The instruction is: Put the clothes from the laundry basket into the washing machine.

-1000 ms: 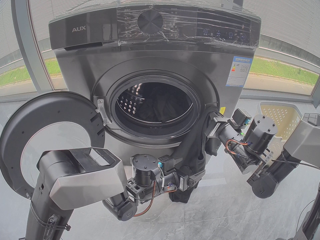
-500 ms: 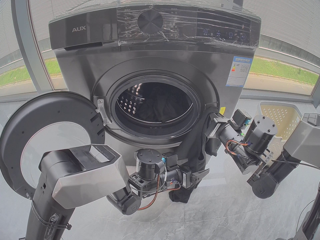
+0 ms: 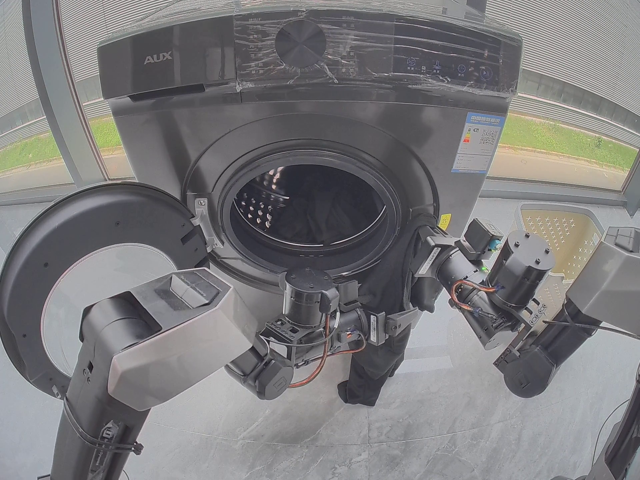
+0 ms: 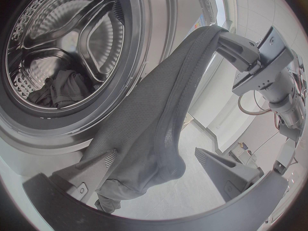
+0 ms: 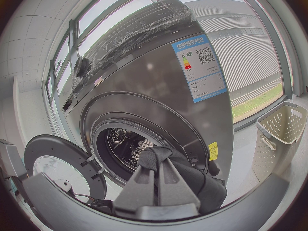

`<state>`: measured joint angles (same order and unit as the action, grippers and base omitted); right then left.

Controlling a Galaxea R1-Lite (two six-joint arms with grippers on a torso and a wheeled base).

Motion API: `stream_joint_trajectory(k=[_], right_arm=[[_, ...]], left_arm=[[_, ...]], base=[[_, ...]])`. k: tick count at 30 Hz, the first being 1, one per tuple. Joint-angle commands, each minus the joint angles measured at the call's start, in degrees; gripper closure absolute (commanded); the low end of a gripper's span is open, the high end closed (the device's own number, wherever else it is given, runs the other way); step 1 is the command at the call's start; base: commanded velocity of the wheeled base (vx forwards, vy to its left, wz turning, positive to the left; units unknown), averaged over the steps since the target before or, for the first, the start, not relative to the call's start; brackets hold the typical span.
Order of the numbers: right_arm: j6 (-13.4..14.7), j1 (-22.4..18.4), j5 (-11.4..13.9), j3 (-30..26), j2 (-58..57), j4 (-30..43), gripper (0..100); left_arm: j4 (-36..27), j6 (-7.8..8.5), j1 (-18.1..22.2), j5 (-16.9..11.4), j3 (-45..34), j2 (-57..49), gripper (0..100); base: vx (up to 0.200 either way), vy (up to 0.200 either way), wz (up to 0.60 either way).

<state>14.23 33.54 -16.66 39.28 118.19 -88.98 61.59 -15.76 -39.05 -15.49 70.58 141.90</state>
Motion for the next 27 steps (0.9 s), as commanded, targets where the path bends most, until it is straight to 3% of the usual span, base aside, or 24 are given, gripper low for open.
stream_joint_trajectory(k=[1, 10, 11, 22, 27], right_arm=[[0.01, 0.04, 0.05, 0.01, 0.03, -0.67, 100], [0.01, 0.21, 0.05, 0.01, -0.06, -0.67, 100], [0.01, 0.13, 0.05, 0.01, -0.06, -0.67, 100], [0.01, 0.13, 0.05, 0.01, 0.11, -0.67, 100], [0.1, -0.23, 0.05, 0.01, 0.11, -0.67, 100]], left_arm=[[-1.38, 0.12, -0.15, -0.59, 2.98, 0.92, 0], [-3.75, 0.21, -0.77, -0.06, 5.97, 2.42, 0], [-3.75, 0.47, -1.03, 0.11, 6.41, 2.95, 100], [-2.96, 0.47, -0.5, 1.96, 6.41, 2.51, 100], [-1.73, 0.56, 0.64, 1.96, 0.7, -2.59, 100]], base=[[0.0, 0.0, 0.0], [0.0, 0.0, 0.0], [0.0, 0.0, 0.0], [0.0, 0.0, 0.0], [0.0, 0.0, 0.0]])
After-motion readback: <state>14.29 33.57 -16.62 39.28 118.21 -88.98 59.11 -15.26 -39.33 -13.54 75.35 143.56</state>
